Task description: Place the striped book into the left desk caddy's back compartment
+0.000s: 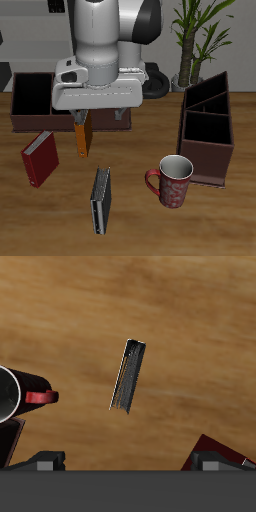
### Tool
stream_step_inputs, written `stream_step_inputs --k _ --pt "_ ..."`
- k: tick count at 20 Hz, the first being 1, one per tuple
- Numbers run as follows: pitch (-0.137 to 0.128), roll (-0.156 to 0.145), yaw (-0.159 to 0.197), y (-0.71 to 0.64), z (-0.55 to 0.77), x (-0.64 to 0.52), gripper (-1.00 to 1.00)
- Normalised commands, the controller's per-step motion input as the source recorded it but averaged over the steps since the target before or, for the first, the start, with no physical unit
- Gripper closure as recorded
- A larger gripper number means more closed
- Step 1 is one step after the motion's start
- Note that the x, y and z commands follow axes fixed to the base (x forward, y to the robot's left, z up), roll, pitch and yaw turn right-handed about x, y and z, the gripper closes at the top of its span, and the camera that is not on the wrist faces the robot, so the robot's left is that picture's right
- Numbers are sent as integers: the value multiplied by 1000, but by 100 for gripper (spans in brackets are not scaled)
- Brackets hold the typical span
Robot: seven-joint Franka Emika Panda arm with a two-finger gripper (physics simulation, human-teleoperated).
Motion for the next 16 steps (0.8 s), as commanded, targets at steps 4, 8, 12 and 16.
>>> stream_step_inputs --k 4,8,12,16 --pt "-20 -7 -12 -106 -66 328 -100" --pt "-29 25 -31 -85 -160 264 -100" --pt "6 2 -7 -42 -256 214 -100" --pt "-5 -4 -59 -28 -292 161 -100"
